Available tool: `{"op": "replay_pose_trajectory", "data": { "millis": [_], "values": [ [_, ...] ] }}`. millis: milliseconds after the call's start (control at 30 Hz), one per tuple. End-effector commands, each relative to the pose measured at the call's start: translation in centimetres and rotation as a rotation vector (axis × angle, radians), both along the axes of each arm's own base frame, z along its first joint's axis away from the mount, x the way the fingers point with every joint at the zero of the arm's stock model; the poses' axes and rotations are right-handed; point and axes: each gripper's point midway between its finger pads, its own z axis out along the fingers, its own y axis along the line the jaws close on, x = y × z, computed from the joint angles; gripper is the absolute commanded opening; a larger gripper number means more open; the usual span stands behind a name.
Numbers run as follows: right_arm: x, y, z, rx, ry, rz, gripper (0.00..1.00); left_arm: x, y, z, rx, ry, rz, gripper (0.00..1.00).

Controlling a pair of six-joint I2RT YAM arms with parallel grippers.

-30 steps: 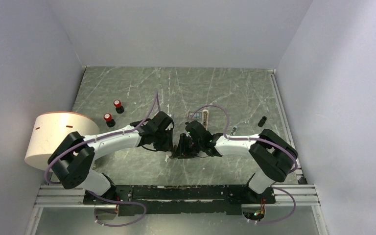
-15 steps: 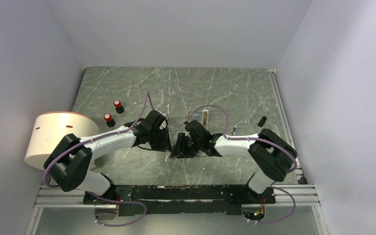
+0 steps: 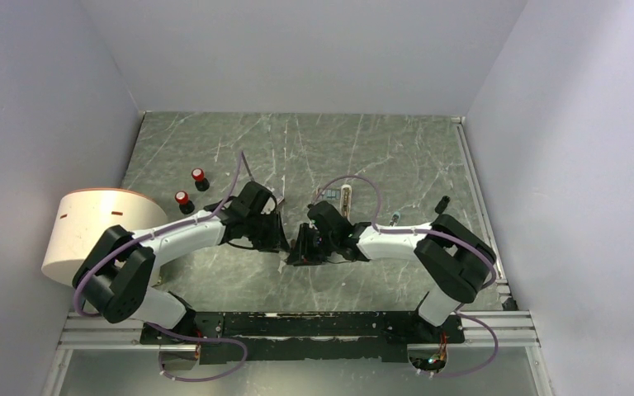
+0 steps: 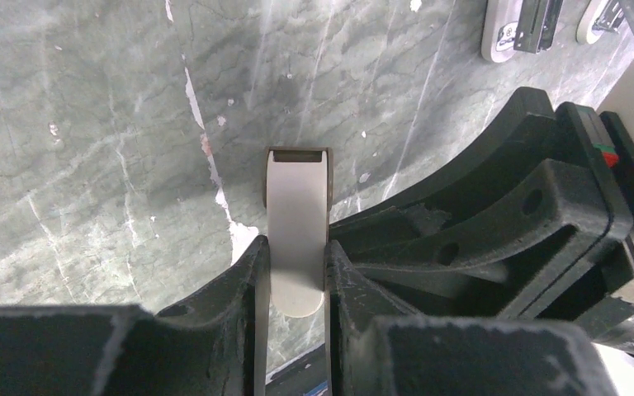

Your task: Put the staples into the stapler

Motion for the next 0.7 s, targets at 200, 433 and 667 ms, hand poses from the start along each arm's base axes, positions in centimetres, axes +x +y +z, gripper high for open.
{"op": "replay_pose_trajectory", "data": {
  "millis": [200, 433, 667],
  "values": [
    [-0.6, -3.1, -3.6, -0.192, 0.063, -0.027, 0.22, -0.6, -0.2, 2.1, -0.055, 0.03, -0.116, 0.07],
    [0.4, -4.2, -3.0, -0.224, 0.022, -0.036, 0.22, -1.0, 1.0, 2.1, -0.009, 0.058, -0.185, 0.07],
    [1.9, -3.3, -0.5, -0.194, -0.11, 0.054, 0.26, -2.1, 0.5, 3.0, -0.051, 0.109, -0.235, 0.07]
  ]
}}
